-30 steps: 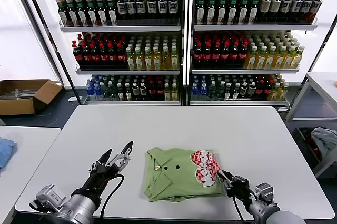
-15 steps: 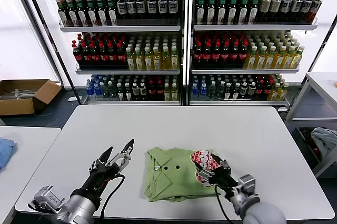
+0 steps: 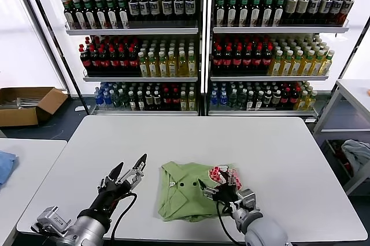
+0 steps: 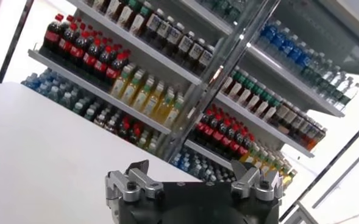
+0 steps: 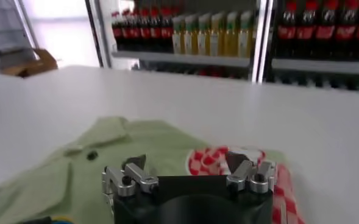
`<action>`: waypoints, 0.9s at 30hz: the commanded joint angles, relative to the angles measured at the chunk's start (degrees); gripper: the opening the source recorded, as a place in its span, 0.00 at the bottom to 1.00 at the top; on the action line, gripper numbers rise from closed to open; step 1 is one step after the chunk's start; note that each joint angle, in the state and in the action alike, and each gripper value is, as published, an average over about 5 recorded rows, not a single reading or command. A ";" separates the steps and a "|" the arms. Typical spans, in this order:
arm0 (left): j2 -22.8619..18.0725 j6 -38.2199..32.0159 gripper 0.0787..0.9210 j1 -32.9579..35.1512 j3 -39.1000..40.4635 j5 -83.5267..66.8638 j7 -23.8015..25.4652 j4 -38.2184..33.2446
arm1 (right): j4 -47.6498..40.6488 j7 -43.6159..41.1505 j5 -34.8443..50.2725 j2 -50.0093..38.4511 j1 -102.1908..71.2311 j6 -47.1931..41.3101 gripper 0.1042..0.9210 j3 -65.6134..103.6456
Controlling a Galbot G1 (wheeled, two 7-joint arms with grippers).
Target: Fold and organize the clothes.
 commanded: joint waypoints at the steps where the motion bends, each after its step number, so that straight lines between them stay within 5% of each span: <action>1: 0.10 -3.61 0.88 0.72 -1.40 7.80 9.16 2.84 | 13.74 -3.36 3.12 -3.19 -7.29 10.30 0.88 19.15; 10: 3.06 -11.18 0.88 -1.75 -11.77 16.82 21.78 14.39 | 10.01 -8.95 5.82 0.53 -16.66 15.37 0.88 35.15; 19: 3.56 -23.51 0.88 0.21 -22.41 28.78 28.44 22.04 | 6.56 -14.20 6.13 4.34 -22.50 21.34 0.88 42.93; 27: 4.01 -25.86 0.88 0.59 -26.38 28.42 31.61 23.51 | 6.36 -15.16 5.85 6.47 -22.43 22.59 0.88 43.84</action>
